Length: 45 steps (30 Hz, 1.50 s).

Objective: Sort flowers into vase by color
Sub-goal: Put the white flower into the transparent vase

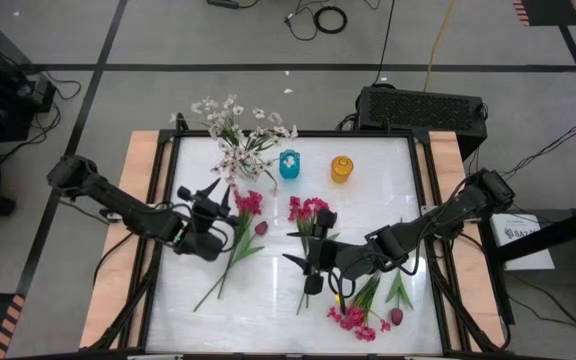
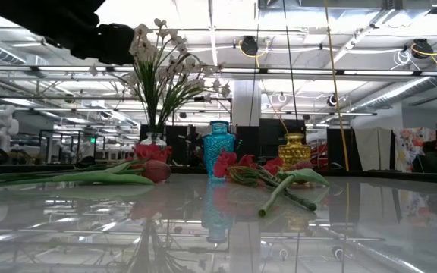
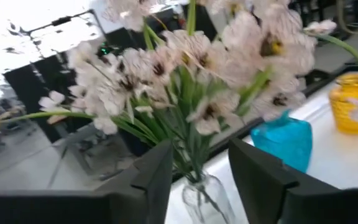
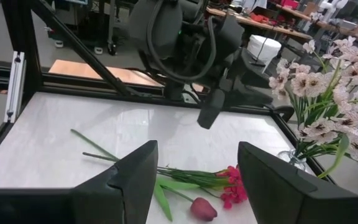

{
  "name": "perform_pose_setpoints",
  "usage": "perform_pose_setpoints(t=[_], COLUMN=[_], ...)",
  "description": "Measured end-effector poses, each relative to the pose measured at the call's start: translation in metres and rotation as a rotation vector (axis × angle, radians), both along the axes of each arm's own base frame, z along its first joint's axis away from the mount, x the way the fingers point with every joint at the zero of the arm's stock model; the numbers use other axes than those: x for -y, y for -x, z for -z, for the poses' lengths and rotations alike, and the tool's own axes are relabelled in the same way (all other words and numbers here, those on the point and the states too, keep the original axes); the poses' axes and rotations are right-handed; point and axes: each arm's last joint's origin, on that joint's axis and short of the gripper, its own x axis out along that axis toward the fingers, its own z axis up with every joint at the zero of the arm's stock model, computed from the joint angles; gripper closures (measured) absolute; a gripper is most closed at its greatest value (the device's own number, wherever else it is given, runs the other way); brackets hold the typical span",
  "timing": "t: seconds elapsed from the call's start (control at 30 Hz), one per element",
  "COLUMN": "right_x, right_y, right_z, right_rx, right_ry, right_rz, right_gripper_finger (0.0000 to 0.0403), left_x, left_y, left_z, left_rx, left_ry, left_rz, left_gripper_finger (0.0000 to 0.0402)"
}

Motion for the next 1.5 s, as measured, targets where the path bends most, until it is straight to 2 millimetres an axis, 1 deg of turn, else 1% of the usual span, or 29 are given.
perform_pose_setpoints(t=[0.17,0.37,0.47,0.63,0.77,1.03,1.13,1.27,1.5], right_x=[0.001,0.001,0.001,0.001,0.001,-0.005,-0.008,-0.010,-0.011], right_y=[-0.001,-0.001,-0.001,0.000,0.000,0.002,0.004,0.005,0.007], right_z=[0.000,0.000,0.000,0.000,0.000,0.001,0.001,0.001,0.004], right_rx=[-0.001,-0.001,-0.001,0.001,-0.002,-0.006,-0.006,-0.006,-0.042], right_ry=[0.001,0.001,0.000,-0.010,-0.011,-0.022,-0.021,-0.020,-0.002], right_rz=[0.003,0.002,0.002,0.004,-0.001,-0.013,-0.022,-0.026,-0.029], right_gripper_finger=[0.0188,0.0188,0.0188,0.0188,0.0188,0.0188,0.0188,0.0188,0.0188], left_x=[-0.004,-0.012,-0.019,-0.022,-0.021,-0.025,-0.021,-0.011,0.005], left_y=[-0.006,-0.015,-0.017,-0.015,-0.013,-0.005,0.001,0.010,0.029], left_z=[-0.006,-0.013,-0.014,-0.015,-0.018,-0.032,-0.039,-0.047,-0.062], left_rx=[0.009,0.030,0.025,0.032,-0.007,-0.030,-0.052,-0.107,-0.034], left_ry=[-0.004,0.027,0.026,0.009,-0.026,-0.037,-0.048,-0.075,-0.046], left_rz=[-0.030,-0.039,-0.062,-0.106,-0.130,-0.136,-0.114,-0.053,0.063], left_gripper_finger=[0.0266,0.0268,0.0268,0.0268,0.0268,0.0268,0.0268,0.0268,0.0268])
